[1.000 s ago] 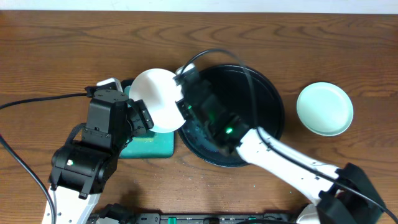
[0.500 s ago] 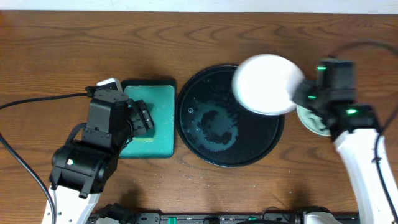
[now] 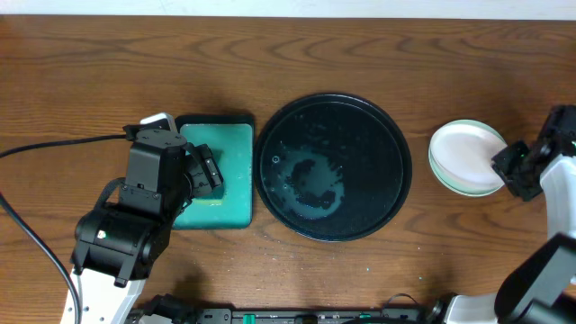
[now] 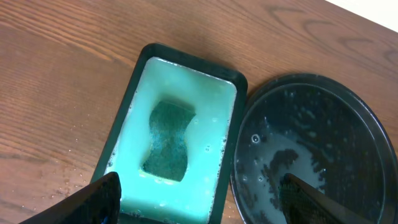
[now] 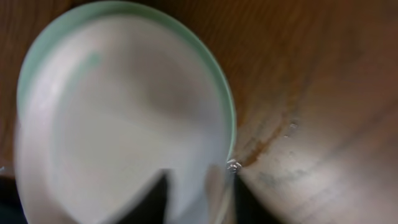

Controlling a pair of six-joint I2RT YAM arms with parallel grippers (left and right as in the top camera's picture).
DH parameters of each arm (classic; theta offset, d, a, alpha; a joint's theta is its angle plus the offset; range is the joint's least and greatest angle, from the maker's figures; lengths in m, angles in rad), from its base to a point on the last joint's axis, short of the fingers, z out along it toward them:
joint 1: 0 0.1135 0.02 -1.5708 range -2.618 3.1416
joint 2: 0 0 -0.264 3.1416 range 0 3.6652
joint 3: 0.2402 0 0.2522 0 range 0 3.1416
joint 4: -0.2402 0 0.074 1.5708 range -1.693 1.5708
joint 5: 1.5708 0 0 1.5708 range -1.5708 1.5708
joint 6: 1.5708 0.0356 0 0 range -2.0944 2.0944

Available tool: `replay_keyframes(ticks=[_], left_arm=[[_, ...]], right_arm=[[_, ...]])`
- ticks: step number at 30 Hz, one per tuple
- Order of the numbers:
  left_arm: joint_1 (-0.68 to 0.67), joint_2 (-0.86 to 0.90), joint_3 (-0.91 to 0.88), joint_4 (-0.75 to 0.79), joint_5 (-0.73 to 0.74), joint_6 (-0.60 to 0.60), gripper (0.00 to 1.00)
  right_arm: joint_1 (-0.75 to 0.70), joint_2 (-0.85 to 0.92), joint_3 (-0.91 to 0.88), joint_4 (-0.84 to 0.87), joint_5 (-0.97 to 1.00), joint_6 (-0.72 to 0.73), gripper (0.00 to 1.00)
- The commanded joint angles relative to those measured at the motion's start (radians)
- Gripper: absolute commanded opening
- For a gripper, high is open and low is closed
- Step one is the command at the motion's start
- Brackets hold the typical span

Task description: Clean dirty plates on tray and stack at the side

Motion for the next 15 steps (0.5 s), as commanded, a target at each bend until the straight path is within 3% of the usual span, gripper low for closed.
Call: replay_keyframes(ticks=[1, 8, 11, 12, 13, 15], left_arm=[[0.004, 0.003, 0.021, 0.0, -0.002, 0.01, 0.81], [0.004, 0.003, 0.021, 0.0, -0.002, 0.01, 0.81], [0.004, 0.003, 0.021, 0.0, -0.002, 0.01, 0.81], [0.005, 0.003, 0.021, 0.0, -0.002, 0.01, 0.81], [0.004, 0.003, 0.021, 0.0, -0.002, 0.01, 0.81], [0.004, 0.003, 0.021, 0.0, -0.002, 0.01, 0.81]], right_arm=[[0.002, 0.005, 0.001, 0.007, -0.143, -0.093, 0.45], [0.078, -0.192, 0.002, 0.016, -0.675, -0.306, 0.46], [0.167, -0.34, 0.002, 0.001, -0.832, -0.381, 0.52], [0.198, -0.381, 0.002, -0.006, -0.835, -0.38, 0.67], [0.238, -0.432, 0.001, -0.014, -0.834, -0.379, 0.99], [0.296, -0.499, 0.001, -0.019, -0.831, -0.379, 0.99]])
